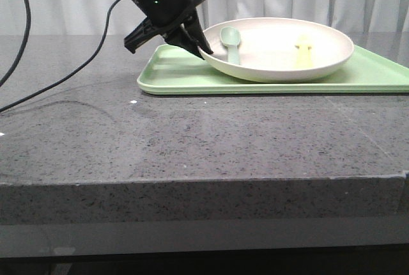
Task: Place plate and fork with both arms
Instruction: 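Lift the cream plate with the left gripper and lower it onto the tray, then open the left gripper and raise it away from the plate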
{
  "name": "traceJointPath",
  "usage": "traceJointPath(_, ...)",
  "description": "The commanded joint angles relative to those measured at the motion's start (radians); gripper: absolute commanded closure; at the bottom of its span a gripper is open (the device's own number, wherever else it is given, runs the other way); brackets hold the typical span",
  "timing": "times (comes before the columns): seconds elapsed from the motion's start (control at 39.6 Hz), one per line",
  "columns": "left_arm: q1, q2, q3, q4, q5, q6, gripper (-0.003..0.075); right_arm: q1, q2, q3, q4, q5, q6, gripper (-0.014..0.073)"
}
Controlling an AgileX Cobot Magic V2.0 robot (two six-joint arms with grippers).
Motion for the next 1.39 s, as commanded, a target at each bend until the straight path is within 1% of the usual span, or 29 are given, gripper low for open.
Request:
traceJointPath(0.0, -0.014, -0.066, -0.029, -0.043, -0.063, -0.018, 0.0587, -0.006, 0.010, -0.037, -0.009, -0.074, -0.006, 0.0011)
traceJointPath(0.05, -0.016, -0.066, -0.029, -0.043, -0.063, -0.018, 0.0533, -0.006, 0.010, -0.037, -0.009, -0.074, -0.006, 0.0011)
traceJointPath(0.15, -0.016, -0.066, -0.029, -0.043, -0.057, -0.018, 0.0461, -0.006, 0.010, -0.037, -0.009, -0.074, -0.006, 0.0011)
traceJointPath(0.3, -0.016, -0.066, -0.029, -0.039, -0.036, -0.018, 0.0286, -0.006, 0.010, -0.037, -0.009, -0.074, -0.006, 0.0011)
traceJointPath(0.38, -0.011, -0.069, -0.029, -0.032, -0.014, -0.011, 0.0232, -0.006, 0.010, -0.037, -0.009, -0.074, -0.006, 0.0011)
traceJointPath(0.45, -0.002, -0.085, -0.029, -0.031, 0.023, 0.019, 0.0228, -0.006, 0.010, -0.037, -0.009, -0.078, -0.006, 0.0011)
traceJointPath(0.53, 0.009, -0.118, -0.029, -0.023, 0.089, 0.094, 0.0229, -0.006, 0.010, -0.037, -0.009, -0.080, -0.006, 0.0011)
traceJointPath(0.63, 0.025, -0.178, -0.029, 0.010, 0.144, 0.130, 0.0229, -0.006, 0.010, -0.037, -0.006, -0.070, -0.006, 0.0011)
traceJointPath(0.68, 0.029, -0.218, -0.029, 0.056, 0.163, 0.143, 0.0229, -0.006, 0.010, -0.037, 0.007, -0.068, -0.006, 0.0011)
traceJointPath(0.78, 0.027, -0.306, -0.029, 0.210, 0.201, 0.147, 0.0229, -0.006, 0.010, -0.043, 0.041, -0.036, -0.006, 0.0011)
traceJointPath(0.86, 0.027, -0.382, -0.027, 0.307, 0.257, 0.147, 0.0229, -0.006, 0.013, -0.068, 0.082, 0.028, -0.006, 0.0011)
traceJointPath(0.96, 0.027, -0.480, 0.003, 0.407, 0.315, 0.149, 0.0229, -0.004, 0.032, -0.126, 0.104, 0.113, -0.006, 0.0011)
traceJointPath(1.03, 0.027, -0.557, 0.061, 0.449, 0.322, 0.149, 0.0229, -0.001, 0.054, -0.176, 0.106, 0.173, -0.006, 0.0011)
traceJointPath(1.14, 0.027, -0.700, 0.213, 0.493, 0.298, 0.153, 0.0229, -0.001, 0.100, -0.255, 0.121, 0.265, -0.026, 0.0011)
traceJointPath(1.26, 0.027, -0.860, 0.415, 0.549, 0.265, 0.153, 0.0229, -0.001, 0.166, -0.334, 0.227, 0.333, -0.138, 0.0011)
traceJointPath(1.36, 0.027, -0.956, 0.541, 0.557, 0.263, 0.153, 0.0229, -0.001, 0.232, -0.372, 0.331, 0.343, -0.198, 0.0011)
